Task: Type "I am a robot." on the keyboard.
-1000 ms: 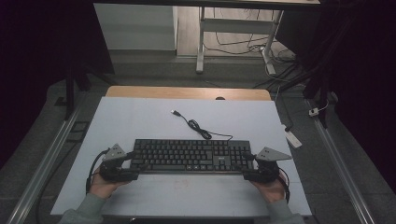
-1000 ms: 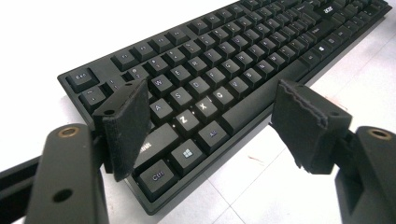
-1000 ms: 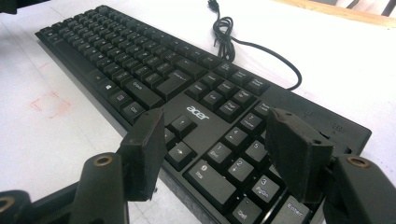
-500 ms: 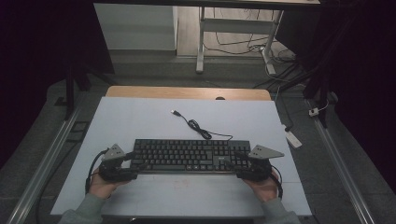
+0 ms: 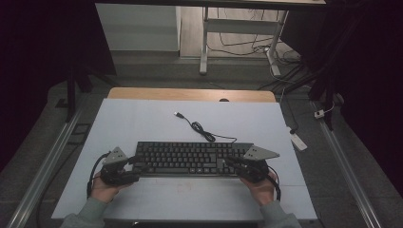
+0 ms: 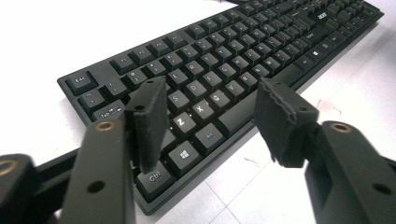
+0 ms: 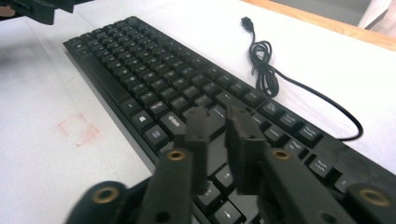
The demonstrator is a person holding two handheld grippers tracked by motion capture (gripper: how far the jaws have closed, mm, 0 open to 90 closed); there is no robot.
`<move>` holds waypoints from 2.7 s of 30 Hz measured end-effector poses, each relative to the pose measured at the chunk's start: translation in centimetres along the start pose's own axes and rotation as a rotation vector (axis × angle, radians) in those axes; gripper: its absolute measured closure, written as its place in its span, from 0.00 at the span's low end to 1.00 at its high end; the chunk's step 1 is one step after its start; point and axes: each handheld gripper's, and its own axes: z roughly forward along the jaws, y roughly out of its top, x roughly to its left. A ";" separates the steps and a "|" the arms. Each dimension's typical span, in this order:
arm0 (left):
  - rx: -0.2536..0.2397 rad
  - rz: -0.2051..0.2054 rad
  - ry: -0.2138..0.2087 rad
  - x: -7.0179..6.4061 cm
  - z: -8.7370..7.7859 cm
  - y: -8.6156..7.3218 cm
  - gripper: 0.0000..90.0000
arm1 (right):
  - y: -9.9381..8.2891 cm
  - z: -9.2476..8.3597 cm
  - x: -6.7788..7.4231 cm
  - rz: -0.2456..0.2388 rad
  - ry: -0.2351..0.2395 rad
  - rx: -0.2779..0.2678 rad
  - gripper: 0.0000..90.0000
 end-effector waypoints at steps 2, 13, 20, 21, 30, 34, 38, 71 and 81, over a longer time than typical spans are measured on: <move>-0.002 0.003 -0.005 0.0 0.0 0.0 0.54 | 0.2 0.1 0.1 -0.007 0.004 -0.004 0.96; -0.015 -0.005 -0.001 0.1 0.0 0.1 0.94 | 1.2 2.0 1.2 -0.031 0.017 0.019 0.99; -0.003 -0.004 -0.001 0.2 0.2 0.1 0.99 | 1.7 3.8 2.0 -0.047 0.045 0.044 0.99; -0.002 -0.005 0.000 0.1 0.2 0.1 0.99 | 1.7 3.8 2.0 -0.047 0.045 0.044 0.99; 0.036 -0.008 0.031 0.3 0.9 0.1 0.99 | 2.6 6.3 2.9 -0.060 0.084 0.092 0.99; 0.057 -0.015 0.054 0.6 1.3 0.0 0.99 | 2.8 7.0 3.0 -0.059 0.089 0.100 0.99; 0.072 -0.012 0.076 0.8 1.6 -0.2 0.99 | 3.2 8.1 3.2 -0.066 0.096 0.118 0.99; 0.122 -0.031 0.112 2.0 2.4 -0.8 0.98 | 5.2 14.4 4.5 -0.066 0.091 0.189 0.99; 0.130 -0.027 0.108 2.0 2.5 -0.9 0.97 | 5.2 15.2 4.2 -0.053 0.074 0.197 0.99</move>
